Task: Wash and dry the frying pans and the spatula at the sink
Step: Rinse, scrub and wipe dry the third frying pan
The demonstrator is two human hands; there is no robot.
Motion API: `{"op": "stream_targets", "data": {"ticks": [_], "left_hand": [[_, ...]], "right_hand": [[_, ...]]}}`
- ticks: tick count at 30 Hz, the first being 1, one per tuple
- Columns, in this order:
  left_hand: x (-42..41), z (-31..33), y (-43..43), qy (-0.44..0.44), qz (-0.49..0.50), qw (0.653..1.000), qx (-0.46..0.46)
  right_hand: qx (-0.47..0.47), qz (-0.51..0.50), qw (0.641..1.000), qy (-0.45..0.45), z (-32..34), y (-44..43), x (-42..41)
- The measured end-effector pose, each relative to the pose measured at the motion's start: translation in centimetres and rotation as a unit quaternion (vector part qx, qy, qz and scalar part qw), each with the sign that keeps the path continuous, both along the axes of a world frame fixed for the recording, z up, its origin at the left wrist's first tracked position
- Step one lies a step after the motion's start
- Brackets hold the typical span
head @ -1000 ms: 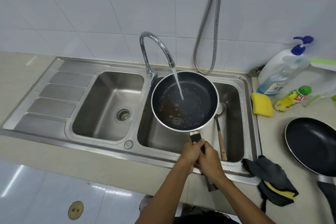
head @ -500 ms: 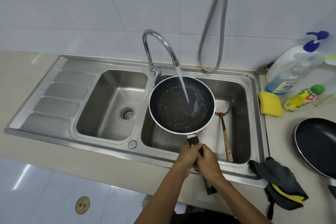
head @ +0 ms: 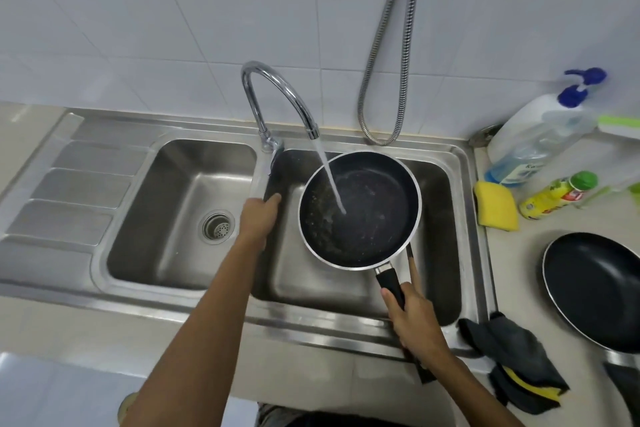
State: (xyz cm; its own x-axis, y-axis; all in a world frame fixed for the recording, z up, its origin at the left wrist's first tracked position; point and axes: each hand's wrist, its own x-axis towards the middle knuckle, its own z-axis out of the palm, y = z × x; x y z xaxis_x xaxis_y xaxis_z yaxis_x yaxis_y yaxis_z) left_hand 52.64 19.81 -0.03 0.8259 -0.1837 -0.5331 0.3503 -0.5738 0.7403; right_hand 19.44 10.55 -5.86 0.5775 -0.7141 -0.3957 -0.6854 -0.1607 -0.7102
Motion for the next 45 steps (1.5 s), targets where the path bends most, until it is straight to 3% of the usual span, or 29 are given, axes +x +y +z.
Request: {"op": "stream_targets", "data": {"ticks": [4, 10, 17, 21, 26, 31, 37, 45], "left_hand": [[4.0, 0.4, -3.3, 0.131, 0.053, 0.983, -0.117], [6.3, 1.6, -5.5, 0.176, 0.137, 0.954, -0.200], [8.3, 3.0, -6.8, 0.083, 0.193, 0.953, -0.217], [9.3, 4.5, -8.5, 0.075, 0.140, 0.957, -0.242], [9.3, 5.6, -9.7, 0.042, 0.032, 0.979, -0.198], [6.6, 4.8, -7.5, 0.028, -0.033, 0.976, -0.213], [-4.4, 3.2, -3.8, 0.058, -0.062, 0.984, -0.159], [-19.3, -0.2, -1.6, 0.207, -0.142, 0.962, -0.105]], "right_hand": [[-0.011, 0.016, 1.000, 0.020, -0.2, -0.8, -0.1], [-0.009, 0.022, 0.999, 0.037, -0.2, -0.8, -0.2], [-0.038, 0.023, 0.998, 0.042, -0.4, -0.2, 0.1], [-0.067, 0.028, 0.996, 0.054, -0.1, -0.3, 0.1], [-0.116, 0.033, 0.990, 0.073, 0.9, -0.3, 0.8], [-0.133, 0.030, 0.987, 0.085, 1.9, 0.6, 1.8], [-0.172, 0.037, 0.978, 0.110, 3.8, 0.8, 1.8], [-0.188, 0.050, 0.973, 0.127, 6.0, 2.3, 1.2]]}}
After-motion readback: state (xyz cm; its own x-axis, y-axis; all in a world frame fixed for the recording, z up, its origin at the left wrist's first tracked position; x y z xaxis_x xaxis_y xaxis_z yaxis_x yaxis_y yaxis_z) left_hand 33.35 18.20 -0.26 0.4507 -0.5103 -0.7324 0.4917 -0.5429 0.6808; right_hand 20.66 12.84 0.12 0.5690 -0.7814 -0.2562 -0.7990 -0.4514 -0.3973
